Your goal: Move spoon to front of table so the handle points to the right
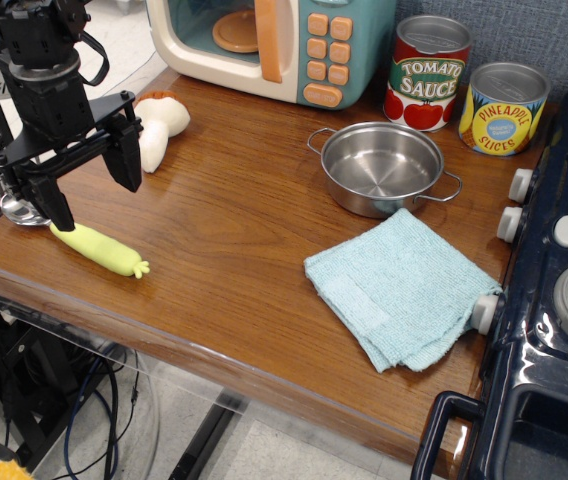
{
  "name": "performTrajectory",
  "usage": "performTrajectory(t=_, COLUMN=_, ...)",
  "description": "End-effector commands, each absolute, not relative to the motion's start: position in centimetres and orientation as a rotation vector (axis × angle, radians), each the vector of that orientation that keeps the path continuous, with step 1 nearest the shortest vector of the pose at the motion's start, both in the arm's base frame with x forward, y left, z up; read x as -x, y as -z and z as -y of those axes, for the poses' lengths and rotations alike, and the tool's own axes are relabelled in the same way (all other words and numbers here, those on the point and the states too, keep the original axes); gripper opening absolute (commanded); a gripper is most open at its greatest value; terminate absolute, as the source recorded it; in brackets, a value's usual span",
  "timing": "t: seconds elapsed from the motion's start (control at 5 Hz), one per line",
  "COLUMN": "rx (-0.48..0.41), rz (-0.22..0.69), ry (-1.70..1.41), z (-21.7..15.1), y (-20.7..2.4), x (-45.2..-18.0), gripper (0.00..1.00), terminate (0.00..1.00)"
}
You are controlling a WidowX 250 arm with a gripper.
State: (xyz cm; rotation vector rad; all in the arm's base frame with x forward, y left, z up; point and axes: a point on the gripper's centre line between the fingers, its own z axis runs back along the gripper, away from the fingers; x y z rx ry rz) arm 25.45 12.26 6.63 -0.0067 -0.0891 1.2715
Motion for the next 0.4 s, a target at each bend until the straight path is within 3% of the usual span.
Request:
performTrajectory(t=0.0, rx=0.020, rz=0.154, ry=-1.268, z=-12.05, y=-8.36, x=-25.77, gripper=1.00, terminate=0.00)
performTrajectory(t=0.2, rx=0.020, rz=0.154, ry=-1.268, z=-12.05, y=-8.36, x=-25.77, gripper=1.00, terminate=1.00)
